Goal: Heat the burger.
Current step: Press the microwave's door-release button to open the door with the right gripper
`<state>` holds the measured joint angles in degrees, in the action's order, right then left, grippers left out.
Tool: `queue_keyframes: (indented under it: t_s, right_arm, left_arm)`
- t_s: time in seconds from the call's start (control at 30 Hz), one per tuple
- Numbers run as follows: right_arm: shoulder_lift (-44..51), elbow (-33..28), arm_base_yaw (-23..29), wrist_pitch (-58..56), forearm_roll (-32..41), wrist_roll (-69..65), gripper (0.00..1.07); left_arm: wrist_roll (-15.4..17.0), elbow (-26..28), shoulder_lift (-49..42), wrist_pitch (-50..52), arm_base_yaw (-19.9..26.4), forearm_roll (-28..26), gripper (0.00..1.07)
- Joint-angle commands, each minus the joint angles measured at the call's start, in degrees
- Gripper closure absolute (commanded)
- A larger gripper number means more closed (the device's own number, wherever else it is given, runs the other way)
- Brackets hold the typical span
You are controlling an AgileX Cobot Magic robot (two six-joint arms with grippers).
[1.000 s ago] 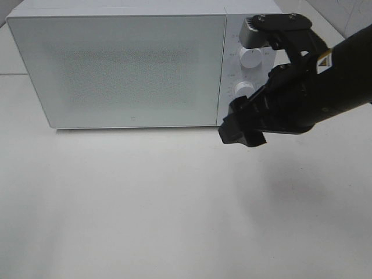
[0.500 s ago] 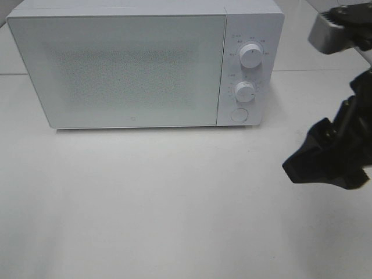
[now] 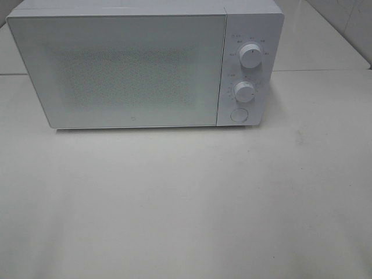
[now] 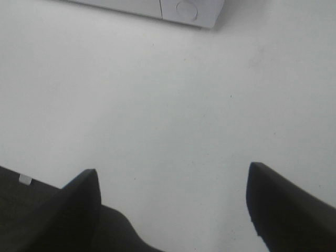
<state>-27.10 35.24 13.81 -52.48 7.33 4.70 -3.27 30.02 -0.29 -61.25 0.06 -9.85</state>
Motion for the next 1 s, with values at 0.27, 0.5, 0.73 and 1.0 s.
queue_keyframes:
  t_s: [0.27,0.5,0.73,1.0]
  right_arm:
    - [17.65,-4.98,-1.15,-2.35,-0.4,0.0,0.31]
    - [25.32,-6.76,-1.15,-4.41,-1.78,-3.21,0.31]
    - [28.88,-6.76,-2.81,-4.35,-4.3,-6.76,0.31]
    - [28.88,-6.76,-7.1,-4.35,-4.3,-6.7,0.31]
  left_arm:
    - [0.23,-0.11,-1.26,0.4,0.11,-0.52,0.09]
    - [0.23,-0.11,-1.26,0.4,0.11,-0.52,0.09]
    - [0.23,-0.11,-1.26,0.4,0.11,-0.52,0.09]
    - [0.23,-0.11,-0.86,0.34,0.11,-0.4,0.09]
